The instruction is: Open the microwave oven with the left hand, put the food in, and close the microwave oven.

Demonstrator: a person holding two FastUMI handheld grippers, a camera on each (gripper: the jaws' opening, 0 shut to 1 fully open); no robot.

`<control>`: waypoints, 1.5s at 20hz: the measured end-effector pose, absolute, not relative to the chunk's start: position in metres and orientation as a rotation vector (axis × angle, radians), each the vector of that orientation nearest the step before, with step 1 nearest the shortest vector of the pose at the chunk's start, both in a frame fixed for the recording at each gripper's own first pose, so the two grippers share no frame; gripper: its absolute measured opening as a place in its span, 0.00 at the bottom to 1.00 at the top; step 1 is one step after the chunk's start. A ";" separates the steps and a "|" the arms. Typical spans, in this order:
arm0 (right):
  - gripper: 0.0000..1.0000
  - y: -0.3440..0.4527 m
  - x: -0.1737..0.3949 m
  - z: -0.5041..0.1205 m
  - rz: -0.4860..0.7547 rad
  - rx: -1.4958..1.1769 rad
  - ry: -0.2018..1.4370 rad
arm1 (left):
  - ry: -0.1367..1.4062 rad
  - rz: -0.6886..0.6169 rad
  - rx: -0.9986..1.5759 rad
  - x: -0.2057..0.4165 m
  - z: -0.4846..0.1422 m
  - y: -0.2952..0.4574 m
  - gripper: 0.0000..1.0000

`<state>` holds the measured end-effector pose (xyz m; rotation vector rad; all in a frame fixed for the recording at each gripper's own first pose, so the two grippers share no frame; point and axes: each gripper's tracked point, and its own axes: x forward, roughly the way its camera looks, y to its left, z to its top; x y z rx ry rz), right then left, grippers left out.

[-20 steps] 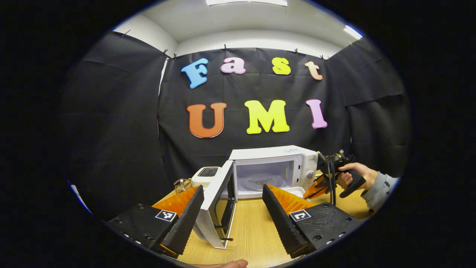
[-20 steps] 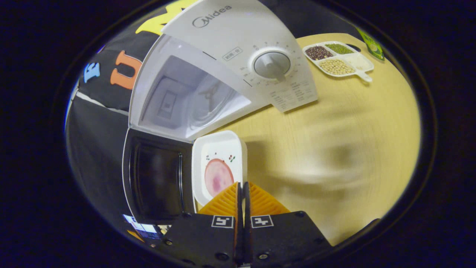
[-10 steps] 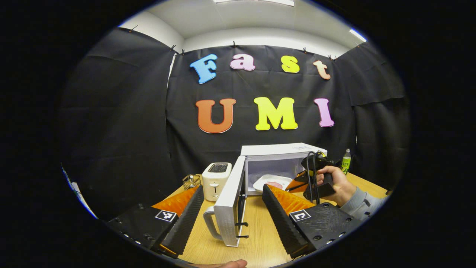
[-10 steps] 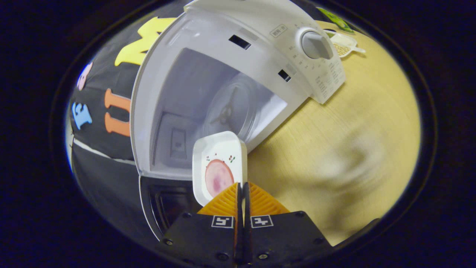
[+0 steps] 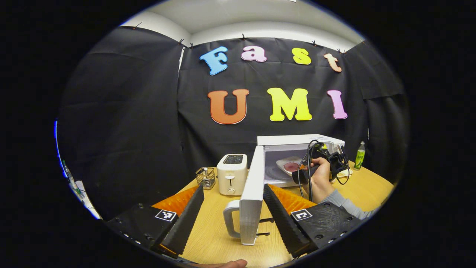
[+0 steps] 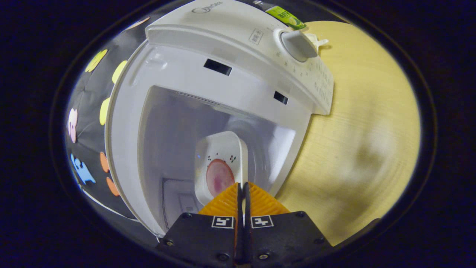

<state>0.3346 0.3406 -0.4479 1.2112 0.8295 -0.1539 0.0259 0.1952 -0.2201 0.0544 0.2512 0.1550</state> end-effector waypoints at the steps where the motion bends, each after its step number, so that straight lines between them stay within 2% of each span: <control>1: 0.04 0.347 0.338 -0.450 -0.161 1.227 0.823 | 0.250 0.161 0.055 0.028 -0.220 0.197 0.97; 2: 0.04 0.353 0.341 -0.452 -0.167 1.235 0.828 | 0.246 0.167 0.058 0.030 -0.218 0.197 0.96; 3: 0.00 0.360 0.343 -0.454 -0.160 1.236 0.839 | 0.238 0.170 0.060 0.034 -0.215 0.199 0.89; 4: 0.04 0.363 0.345 -0.455 -0.153 1.233 0.845 | 0.229 0.168 0.058 0.037 -0.215 0.200 0.96; 7: 0.05 0.362 0.354 -0.458 -0.141 1.218 0.825 | 0.217 0.155 0.038 0.037 -0.217 0.196 0.96; 8: 0.00 0.360 0.353 -0.455 -0.142 1.207 0.816 | 0.218 0.151 0.036 0.036 -0.217 0.196 0.96; 9: 0.06 0.358 0.352 -0.454 -0.151 1.203 0.811 | 0.219 0.152 0.038 0.036 -0.217 0.196 0.96; 10: 0.07 0.356 0.352 -0.457 -0.164 1.211 0.806 | 0.220 0.155 0.043 0.033 -0.218 0.198 0.96; 11: 0.00 0.357 0.353 -0.462 -0.170 1.226 0.801 | 0.216 0.157 0.048 0.031 -0.216 0.199 0.97; 12: 0.12 0.355 0.354 -0.465 -0.185 1.256 0.787 | 0.209 0.154 0.048 0.028 -0.213 0.199 0.97; 13: 0.14 0.356 0.358 -0.461 -0.168 1.320 0.756 | 0.203 0.156 0.047 0.025 -0.209 0.199 0.97; 14: 0.12 0.355 0.362 -0.460 -0.151 1.377 0.725 | 0.199 0.158 0.046 0.021 -0.207 0.201 0.97; 15: 0.32 0.351 0.357 -0.468 -0.176 1.373 0.746 | 0.193 0.156 0.046 0.018 -0.205 0.201 0.96; 16: 0.43 0.343 0.353 -0.463 -0.173 1.373 0.727 | 0.186 0.155 0.046 0.015 -0.203 0.202 0.96; 17: 0.31 0.344 0.352 -0.461 -0.162 1.344 0.726 | 0.186 0.159 0.045 0.012 -0.201 0.203 0.96; 18: 0.53 0.338 0.349 -0.458 -0.168 1.301 0.719 | 0.185 0.162 0.042 0.008 -0.201 0.205 0.96; 19: 0.58 0.332 0.343 -0.454 -0.179 1.275 0.698 | 0.184 0.161 0.040 0.004 -0.200 0.206 0.96; 20: 0.54 0.326 0.340 -0.449 -0.181 1.258 0.681 | 0.187 0.161 0.040 0.001 -0.201 0.206 0.96; 21: 0.71 0.320 0.332 -0.444 -0.177 1.244 0.666 | 0.190 0.160 0.045 -0.002 -0.204 0.207 0.96; 22: 0.81 0.315 0.328 -0.438 -0.164 1.223 0.658 | 0.192 0.160 0.056 -0.005 -0.205 0.208 0.96; 29: 0.91 0.289 0.289 -0.392 0.033 0.838 0.594 | 0.224 0.195 0.058 -0.012 -0.221 0.226 0.97; 30: 0.83 0.280 0.282 -0.385 0.048 0.765 0.564 | 0.222 0.193 0.043 -0.011 -0.222 0.226 0.96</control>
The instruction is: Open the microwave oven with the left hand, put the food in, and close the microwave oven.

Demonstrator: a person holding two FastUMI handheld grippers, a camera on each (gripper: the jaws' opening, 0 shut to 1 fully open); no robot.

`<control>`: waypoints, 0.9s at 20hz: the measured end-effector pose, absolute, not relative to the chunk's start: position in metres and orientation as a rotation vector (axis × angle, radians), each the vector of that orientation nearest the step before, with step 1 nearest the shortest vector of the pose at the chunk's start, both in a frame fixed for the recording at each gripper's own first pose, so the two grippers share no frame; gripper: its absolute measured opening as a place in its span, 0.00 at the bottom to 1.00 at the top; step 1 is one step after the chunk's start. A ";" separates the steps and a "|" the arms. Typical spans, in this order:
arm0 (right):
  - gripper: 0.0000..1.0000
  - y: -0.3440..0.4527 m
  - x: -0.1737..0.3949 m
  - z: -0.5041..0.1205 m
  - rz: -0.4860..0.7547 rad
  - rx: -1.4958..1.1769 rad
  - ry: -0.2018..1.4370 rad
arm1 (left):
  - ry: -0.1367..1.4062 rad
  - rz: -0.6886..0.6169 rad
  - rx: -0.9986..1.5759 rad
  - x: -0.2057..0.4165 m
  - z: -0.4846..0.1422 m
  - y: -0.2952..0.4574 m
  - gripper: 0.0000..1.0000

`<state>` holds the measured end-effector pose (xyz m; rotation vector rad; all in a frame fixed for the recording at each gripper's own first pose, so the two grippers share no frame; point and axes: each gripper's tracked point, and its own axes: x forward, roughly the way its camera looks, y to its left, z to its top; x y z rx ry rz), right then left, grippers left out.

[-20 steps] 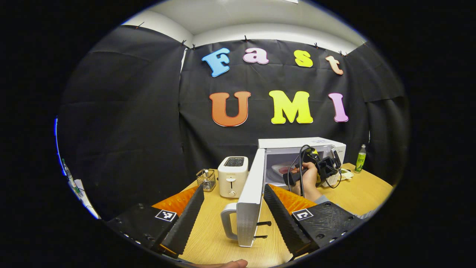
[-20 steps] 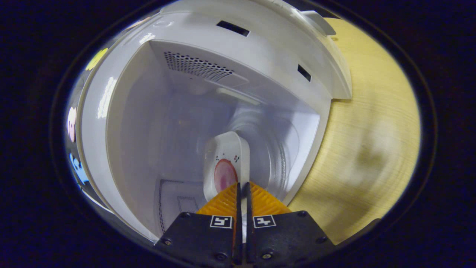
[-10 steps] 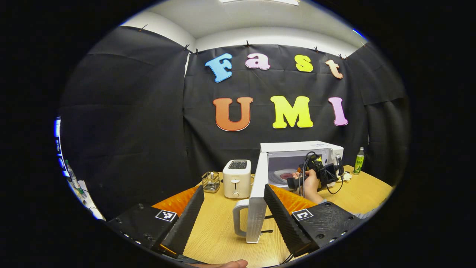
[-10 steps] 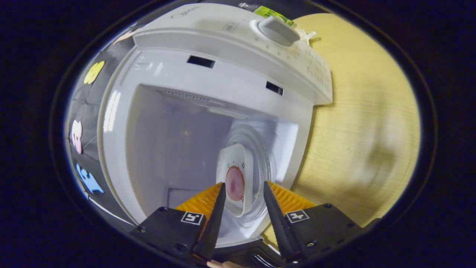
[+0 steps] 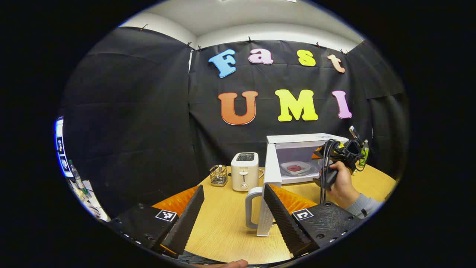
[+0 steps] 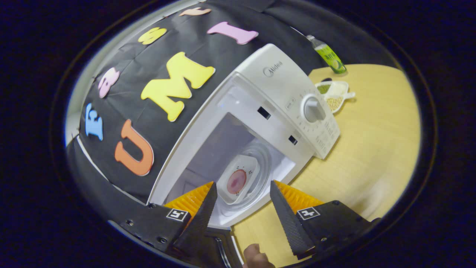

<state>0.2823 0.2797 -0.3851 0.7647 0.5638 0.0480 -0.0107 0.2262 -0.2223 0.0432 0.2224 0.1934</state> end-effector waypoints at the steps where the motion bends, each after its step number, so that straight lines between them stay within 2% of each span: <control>1: 0.84 0.274 0.274 -0.373 0.075 0.700 0.527 | 0.220 0.195 0.030 -0.011 -0.223 0.228 0.96; 2: 0.92 0.269 0.266 -0.361 0.103 0.647 0.492 | 0.217 0.196 0.018 -0.009 -0.225 0.232 0.96; 3: 0.84 0.265 0.254 -0.352 0.136 0.607 0.467 | 0.213 0.199 0.010 -0.009 -0.227 0.235 0.96; 4: 0.92 0.261 0.242 -0.344 0.174 0.589 0.448 | 0.214 0.206 0.001 -0.008 -0.228 0.239 0.96; 5: 0.92 0.256 0.228 -0.336 0.208 0.581 0.436 | 0.212 0.217 -0.003 -0.007 -0.231 0.244 0.96; 7: 0.91 0.240 0.200 -0.318 0.268 0.551 0.405 | 0.209 0.255 0.014 -0.001 -0.235 0.256 0.89; 9: 0.92 0.209 0.179 -0.304 0.282 0.484 0.346 | 0.219 0.270 0.038 0.004 -0.245 0.262 0.66; 10: 0.92 0.189 0.169 -0.296 0.269 0.454 0.314 | 0.222 0.272 0.042 0.006 -0.249 0.264 0.41; 11: 0.92 0.172 0.159 -0.288 0.256 0.437 0.274 | 0.235 0.256 0.034 0.013 -0.256 0.263 0.51; 12: 0.91 0.153 0.152 -0.280 0.245 0.431 0.242 | 0.249 0.236 0.024 0.018 -0.265 0.260 0.35; 13: 0.91 0.137 0.143 -0.273 0.232 0.429 0.212 | 0.261 0.229 0.009 0.023 -0.272 0.262 0.29; 14: 0.92 0.122 0.135 -0.265 0.230 0.433 0.192 | 0.268 0.205 -0.002 0.028 -0.277 0.260 0.07; 18: 0.91 0.078 0.108 -0.239 0.233 0.400 0.152 | 0.272 0.140 0.057 0.046 -0.300 0.256 0.01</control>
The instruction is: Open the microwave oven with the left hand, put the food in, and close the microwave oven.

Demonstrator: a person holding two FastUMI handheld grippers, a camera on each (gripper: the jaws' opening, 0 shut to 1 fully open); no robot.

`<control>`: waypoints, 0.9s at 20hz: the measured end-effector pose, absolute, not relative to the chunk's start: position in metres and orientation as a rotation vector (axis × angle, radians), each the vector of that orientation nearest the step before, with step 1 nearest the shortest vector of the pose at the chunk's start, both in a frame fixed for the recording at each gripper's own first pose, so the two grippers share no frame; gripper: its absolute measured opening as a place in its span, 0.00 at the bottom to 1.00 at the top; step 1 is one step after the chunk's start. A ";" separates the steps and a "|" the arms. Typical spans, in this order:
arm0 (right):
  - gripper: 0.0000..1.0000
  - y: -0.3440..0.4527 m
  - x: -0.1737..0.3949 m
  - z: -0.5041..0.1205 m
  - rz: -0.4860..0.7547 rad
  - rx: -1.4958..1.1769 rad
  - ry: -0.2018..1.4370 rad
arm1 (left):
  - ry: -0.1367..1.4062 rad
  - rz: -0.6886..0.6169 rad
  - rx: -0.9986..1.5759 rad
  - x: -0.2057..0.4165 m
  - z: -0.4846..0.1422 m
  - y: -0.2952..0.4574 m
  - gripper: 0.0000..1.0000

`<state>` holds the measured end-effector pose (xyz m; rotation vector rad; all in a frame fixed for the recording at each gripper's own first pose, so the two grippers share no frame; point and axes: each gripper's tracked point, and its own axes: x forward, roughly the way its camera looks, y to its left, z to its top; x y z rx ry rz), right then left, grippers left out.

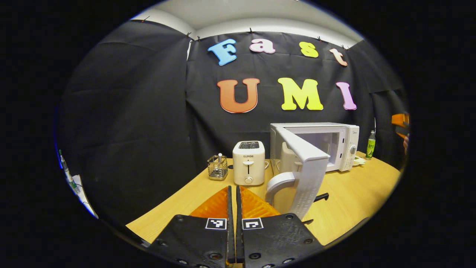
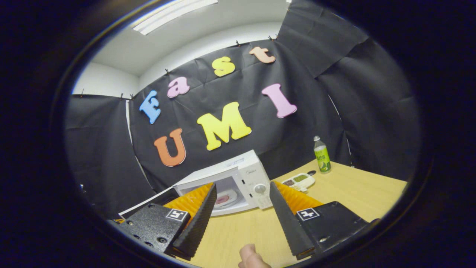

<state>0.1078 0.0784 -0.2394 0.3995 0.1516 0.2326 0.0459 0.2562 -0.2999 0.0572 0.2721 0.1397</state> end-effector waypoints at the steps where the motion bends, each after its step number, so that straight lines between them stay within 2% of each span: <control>1: 0.91 0.069 0.101 -0.233 0.236 0.379 0.139 | 0.268 0.117 0.054 0.049 -0.303 0.250 0.01; 9: 0.92 0.013 0.063 -0.212 0.233 0.307 0.088 | 0.301 -0.047 -0.077 0.064 -0.333 0.187 0.00; 14: 0.92 -0.023 0.063 -0.214 0.225 0.378 0.118 | 0.243 -0.237 -0.029 0.078 -0.324 0.120 0.00; 18: 0.92 -0.043 0.060 -0.203 0.221 0.367 0.069 | 0.211 -0.378 -0.043 0.100 -0.323 0.072 0.00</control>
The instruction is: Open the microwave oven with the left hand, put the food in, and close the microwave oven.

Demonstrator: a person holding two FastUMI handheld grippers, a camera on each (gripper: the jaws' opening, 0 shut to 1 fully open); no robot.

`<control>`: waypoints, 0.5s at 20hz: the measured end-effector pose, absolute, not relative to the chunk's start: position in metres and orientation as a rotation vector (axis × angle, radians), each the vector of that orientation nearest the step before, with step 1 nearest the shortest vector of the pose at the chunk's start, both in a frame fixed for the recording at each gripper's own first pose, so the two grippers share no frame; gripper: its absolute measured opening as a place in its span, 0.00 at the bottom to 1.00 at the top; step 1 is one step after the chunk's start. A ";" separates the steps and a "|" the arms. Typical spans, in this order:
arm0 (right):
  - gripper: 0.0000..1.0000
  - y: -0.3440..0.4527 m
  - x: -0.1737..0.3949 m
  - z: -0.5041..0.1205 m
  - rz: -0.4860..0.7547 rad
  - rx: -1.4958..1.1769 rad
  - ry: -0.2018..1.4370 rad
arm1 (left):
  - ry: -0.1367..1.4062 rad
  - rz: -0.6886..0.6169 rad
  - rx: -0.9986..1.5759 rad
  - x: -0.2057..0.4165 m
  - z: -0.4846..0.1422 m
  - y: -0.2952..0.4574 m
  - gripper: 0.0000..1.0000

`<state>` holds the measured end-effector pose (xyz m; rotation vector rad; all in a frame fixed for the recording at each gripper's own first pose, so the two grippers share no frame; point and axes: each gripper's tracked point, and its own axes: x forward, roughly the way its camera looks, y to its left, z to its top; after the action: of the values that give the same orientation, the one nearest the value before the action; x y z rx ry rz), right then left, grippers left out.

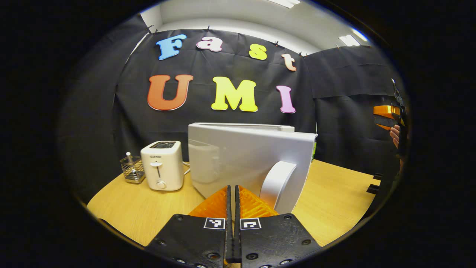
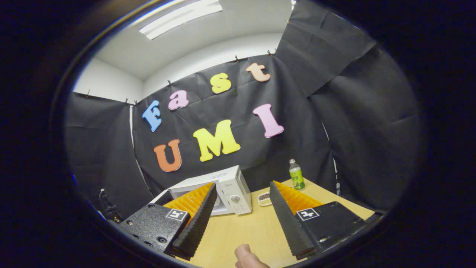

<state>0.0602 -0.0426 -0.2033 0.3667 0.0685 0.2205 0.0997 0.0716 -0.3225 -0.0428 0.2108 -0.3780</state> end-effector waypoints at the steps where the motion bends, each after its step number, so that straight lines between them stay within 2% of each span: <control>1: 0.92 -0.042 0.057 -0.200 0.232 0.363 0.049 | 0.211 -0.396 -0.042 0.106 -0.324 0.062 0.00; 10: 0.92 -0.046 0.035 -0.181 0.304 0.290 -0.037 | 0.232 -0.515 -0.032 0.152 -0.334 -0.033 0.01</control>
<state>0.0354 -0.0464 -0.1808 0.2904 -0.0375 0.3036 0.1516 -0.0331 -0.3341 -0.0317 0.2322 -0.5146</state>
